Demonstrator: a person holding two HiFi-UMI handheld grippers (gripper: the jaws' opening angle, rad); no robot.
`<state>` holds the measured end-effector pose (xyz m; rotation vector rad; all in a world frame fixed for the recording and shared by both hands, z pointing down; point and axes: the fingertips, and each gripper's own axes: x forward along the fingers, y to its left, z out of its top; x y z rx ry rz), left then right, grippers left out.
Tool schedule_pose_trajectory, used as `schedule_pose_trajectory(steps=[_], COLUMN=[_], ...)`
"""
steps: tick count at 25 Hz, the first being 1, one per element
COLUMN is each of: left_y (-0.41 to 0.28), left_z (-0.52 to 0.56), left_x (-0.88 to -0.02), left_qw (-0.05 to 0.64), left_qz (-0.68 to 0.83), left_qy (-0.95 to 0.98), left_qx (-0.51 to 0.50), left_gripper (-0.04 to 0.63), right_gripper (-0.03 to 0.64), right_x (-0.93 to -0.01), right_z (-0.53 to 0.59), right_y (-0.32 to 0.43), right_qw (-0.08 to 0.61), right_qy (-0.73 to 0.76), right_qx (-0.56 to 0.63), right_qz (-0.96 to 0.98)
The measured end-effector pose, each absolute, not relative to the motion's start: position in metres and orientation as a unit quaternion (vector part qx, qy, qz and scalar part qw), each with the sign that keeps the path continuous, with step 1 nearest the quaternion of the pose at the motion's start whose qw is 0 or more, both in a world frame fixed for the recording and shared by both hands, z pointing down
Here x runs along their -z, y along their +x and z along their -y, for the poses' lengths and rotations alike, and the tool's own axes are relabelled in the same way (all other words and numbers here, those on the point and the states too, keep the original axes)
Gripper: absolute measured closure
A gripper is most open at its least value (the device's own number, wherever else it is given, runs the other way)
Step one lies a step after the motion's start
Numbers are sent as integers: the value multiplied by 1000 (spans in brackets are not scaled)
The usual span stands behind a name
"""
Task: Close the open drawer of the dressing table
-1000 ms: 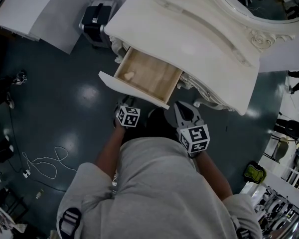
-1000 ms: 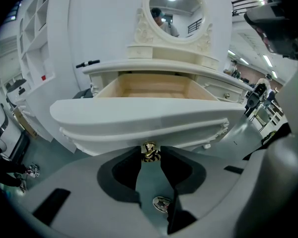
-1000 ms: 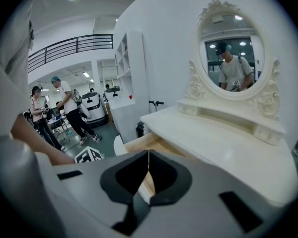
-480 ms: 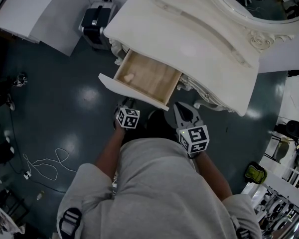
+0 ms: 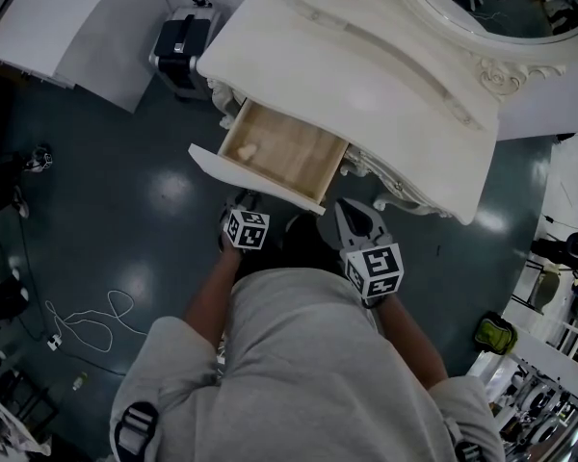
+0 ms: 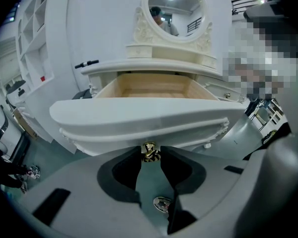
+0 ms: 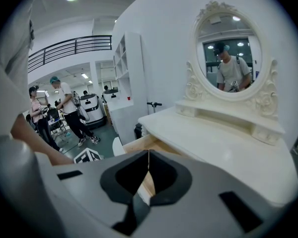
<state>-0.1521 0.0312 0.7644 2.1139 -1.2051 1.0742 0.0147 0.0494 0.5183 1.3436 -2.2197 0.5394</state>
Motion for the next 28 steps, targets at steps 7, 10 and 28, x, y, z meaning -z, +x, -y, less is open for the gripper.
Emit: schedule_pose_trajectory(steps=[7,10,28], left_y=[-149,-149,-144], left_z=[-29,-27,-19], left_x=[-764,-764,-763], left_qw=[238,238,236], left_qz=[439,439,440], left_qy=[772,772,770], left_qx=[-393,-395,-397], left_gripper=[468,468,468], right_gripper=[601,600,600], right_x=[-518,-518,-517], right_z=[-48,-48,-45], right_y=[18,20,31], right_qw=[241,241,239], right_qy=[495,496,500], right_qx=[-198,-199,-202], right_qz=[811,810,807])
